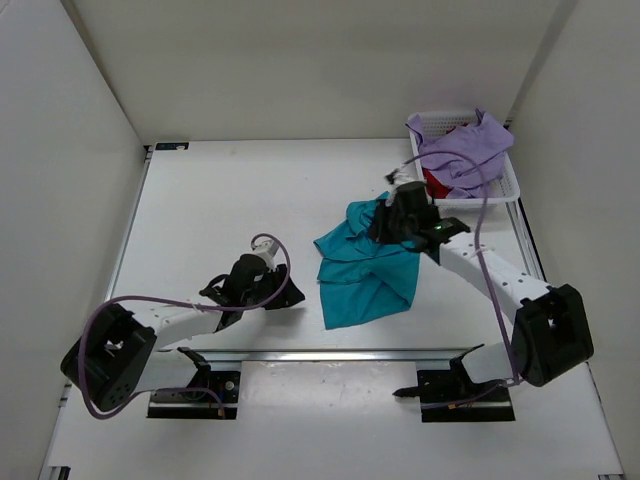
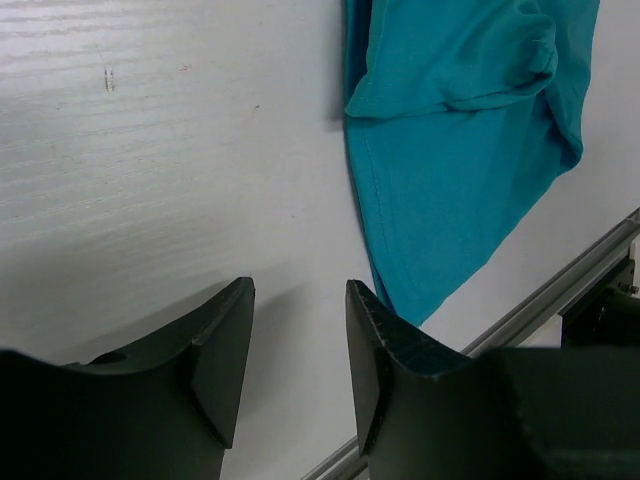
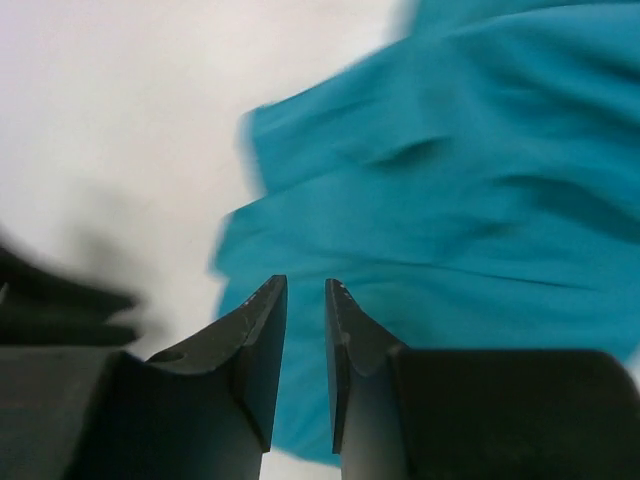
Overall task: Fold and stack the t-shirts
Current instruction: Move the tshirt to the center of the board, then flatten out the tshirt
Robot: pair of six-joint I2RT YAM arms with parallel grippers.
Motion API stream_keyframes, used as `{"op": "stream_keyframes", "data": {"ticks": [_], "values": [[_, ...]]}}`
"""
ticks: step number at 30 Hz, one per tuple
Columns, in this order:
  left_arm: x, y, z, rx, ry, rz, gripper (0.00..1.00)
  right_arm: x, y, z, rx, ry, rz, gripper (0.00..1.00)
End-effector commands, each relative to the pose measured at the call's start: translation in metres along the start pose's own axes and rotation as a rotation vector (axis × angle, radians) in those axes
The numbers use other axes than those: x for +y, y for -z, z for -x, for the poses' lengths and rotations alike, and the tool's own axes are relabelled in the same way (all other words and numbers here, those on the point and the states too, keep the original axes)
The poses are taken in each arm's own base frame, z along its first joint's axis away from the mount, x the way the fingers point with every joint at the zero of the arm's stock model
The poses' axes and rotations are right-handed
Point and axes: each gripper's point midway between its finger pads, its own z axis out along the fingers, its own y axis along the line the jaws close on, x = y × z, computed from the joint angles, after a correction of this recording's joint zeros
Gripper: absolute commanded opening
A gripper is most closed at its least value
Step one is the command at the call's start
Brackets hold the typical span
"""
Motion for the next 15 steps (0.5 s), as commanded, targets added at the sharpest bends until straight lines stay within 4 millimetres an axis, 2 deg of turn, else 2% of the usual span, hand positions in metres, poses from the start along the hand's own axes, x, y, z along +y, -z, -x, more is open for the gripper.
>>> {"op": "stream_keyframes", "data": {"ticks": [1,2,3,4,5,7,11,13,15], "values": [[0.005,0.002,-0.007,-0.008,0.017,-0.002,0.52,0.070,-0.009,-0.040,0.071,0.170,0.143,0.20],[0.009,0.003,-0.003,-0.021,0.031,0.006,0.51,0.076,-0.011,-0.045,0.069,0.185,0.137,0.20],[0.010,0.009,0.002,-0.046,0.038,0.004,0.50,0.087,-0.018,-0.064,0.106,0.209,0.142,0.22],[0.015,0.012,0.000,-0.051,0.045,0.015,0.50,0.099,-0.018,-0.072,0.120,0.237,0.162,0.23],[0.023,0.015,0.001,-0.061,0.054,0.038,0.50,0.100,-0.025,-0.077,0.132,0.246,0.143,0.26],[0.028,0.026,0.009,-0.104,0.073,0.036,0.50,0.114,-0.035,-0.100,0.176,0.285,0.150,0.31],[0.038,0.039,0.022,-0.159,0.099,0.042,0.51,0.115,-0.050,-0.102,0.163,0.335,0.047,0.42],[0.040,0.040,0.022,-0.159,0.101,0.040,0.50,0.116,-0.059,-0.110,0.179,0.369,0.013,0.43],[0.042,0.040,0.017,-0.151,0.106,0.033,0.50,0.115,-0.067,-0.109,0.171,0.372,-0.033,0.43]]}}
